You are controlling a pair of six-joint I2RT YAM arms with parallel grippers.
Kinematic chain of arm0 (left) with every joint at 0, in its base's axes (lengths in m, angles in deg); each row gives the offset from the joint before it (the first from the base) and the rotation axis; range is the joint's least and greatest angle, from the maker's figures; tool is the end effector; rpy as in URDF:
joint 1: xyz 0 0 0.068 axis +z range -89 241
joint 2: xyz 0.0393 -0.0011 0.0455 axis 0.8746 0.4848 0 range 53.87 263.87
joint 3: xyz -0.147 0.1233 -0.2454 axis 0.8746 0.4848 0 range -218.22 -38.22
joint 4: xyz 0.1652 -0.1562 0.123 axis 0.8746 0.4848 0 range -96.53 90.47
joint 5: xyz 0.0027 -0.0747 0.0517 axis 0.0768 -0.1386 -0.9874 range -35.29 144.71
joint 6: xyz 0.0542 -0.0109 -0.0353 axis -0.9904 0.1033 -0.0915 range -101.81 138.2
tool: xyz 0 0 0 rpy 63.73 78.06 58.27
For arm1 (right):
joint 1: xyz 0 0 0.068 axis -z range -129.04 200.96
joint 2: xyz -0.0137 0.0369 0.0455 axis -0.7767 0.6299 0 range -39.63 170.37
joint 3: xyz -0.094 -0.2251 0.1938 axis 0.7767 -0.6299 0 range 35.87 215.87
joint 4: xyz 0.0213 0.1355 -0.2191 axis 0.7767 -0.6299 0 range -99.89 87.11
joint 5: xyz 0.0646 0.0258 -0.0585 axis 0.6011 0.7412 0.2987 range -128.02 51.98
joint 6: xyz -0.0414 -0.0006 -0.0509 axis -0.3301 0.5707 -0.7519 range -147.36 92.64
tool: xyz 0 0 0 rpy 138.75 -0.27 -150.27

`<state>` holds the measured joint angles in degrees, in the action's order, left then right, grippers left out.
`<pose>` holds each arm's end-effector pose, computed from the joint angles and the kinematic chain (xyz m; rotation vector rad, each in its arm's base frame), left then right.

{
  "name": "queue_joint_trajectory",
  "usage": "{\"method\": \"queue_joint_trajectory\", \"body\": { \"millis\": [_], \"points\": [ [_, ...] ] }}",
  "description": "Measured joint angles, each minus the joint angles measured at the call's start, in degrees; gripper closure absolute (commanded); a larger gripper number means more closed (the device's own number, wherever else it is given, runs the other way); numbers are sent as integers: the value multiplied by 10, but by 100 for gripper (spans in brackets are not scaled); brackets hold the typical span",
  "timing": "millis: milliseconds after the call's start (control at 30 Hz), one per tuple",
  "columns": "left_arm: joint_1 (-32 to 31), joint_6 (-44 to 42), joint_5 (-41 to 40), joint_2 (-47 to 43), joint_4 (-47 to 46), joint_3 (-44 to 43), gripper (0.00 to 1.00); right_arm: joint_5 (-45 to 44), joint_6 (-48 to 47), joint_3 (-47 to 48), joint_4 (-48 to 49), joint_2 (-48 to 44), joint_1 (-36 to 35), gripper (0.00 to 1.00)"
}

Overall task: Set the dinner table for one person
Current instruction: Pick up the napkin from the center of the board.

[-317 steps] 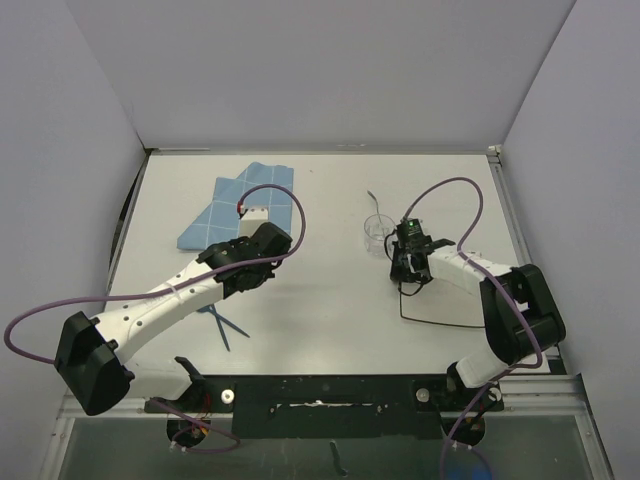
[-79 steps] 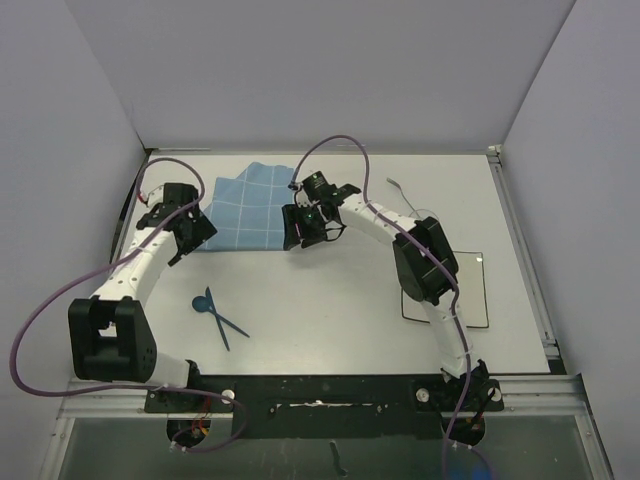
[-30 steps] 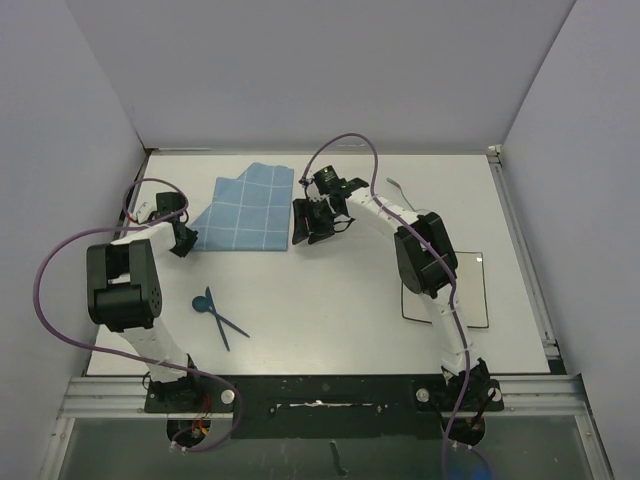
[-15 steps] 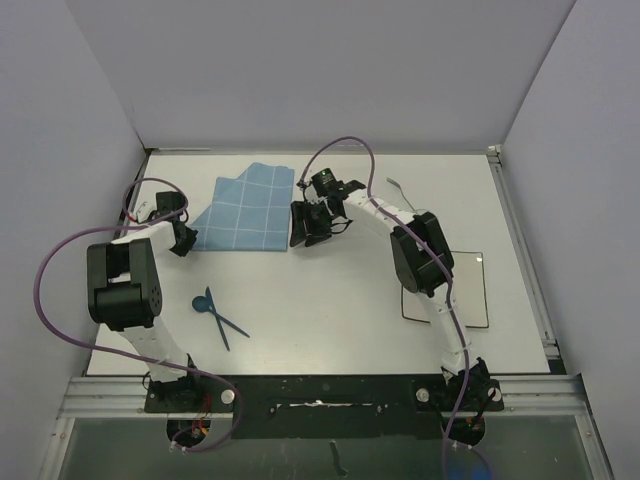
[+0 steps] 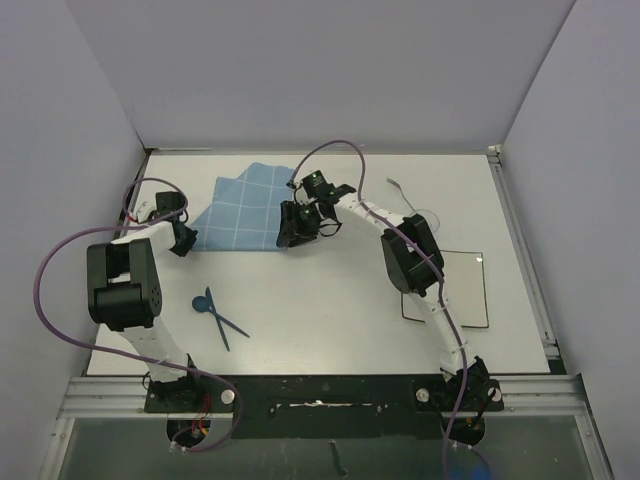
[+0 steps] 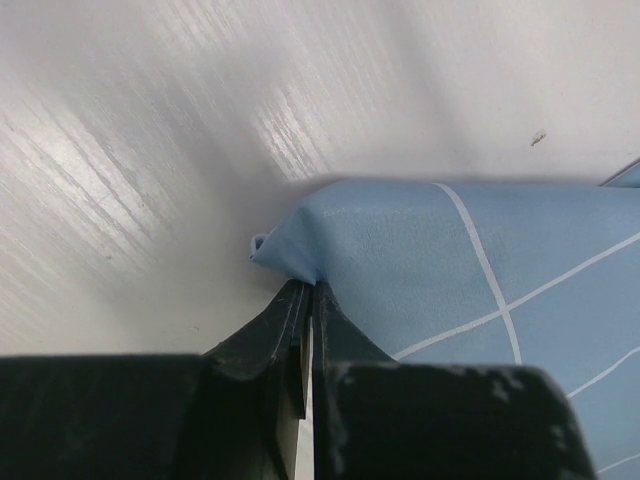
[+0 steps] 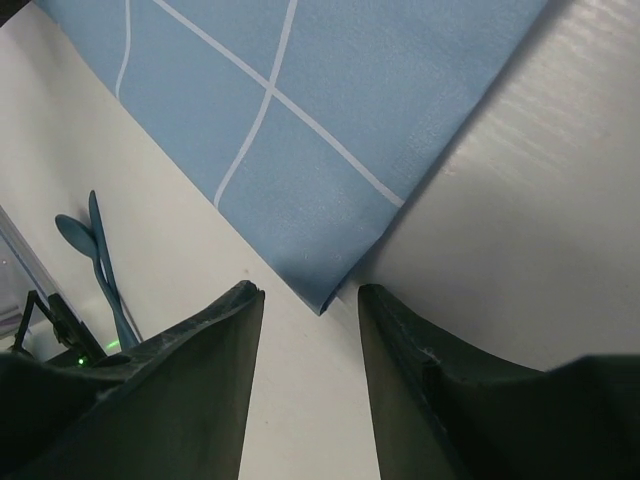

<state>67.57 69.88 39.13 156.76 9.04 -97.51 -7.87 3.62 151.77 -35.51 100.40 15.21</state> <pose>0.3636 0.0558 0.1801 -1.3220 2.1755 0.0523 0.4419 0.3500 0.1654 -0.3348 2.7336 1.0682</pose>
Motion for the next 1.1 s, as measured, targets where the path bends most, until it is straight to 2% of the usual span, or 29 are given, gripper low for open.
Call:
{"method": "queue_joint_trajectory", "body": {
  "millis": [300, 433, 933, 1100],
  "points": [
    [-1, -3, 0, 0, 0, 0, 100, 9, 23, 1, 23, 11, -7, 70],
    [-1, -3, 0, 0, 0, 0, 100, 5, 27, 1, 25, 15, -7, 100],
    [-14, -47, -6, -2, 28, -42, 100, -22, 14, 22, -7, 21, -11, 100],
    [-31, -75, -4, -56, 54, -53, 100, -49, -3, 24, -33, 10, -11, 100]
  ]
}}
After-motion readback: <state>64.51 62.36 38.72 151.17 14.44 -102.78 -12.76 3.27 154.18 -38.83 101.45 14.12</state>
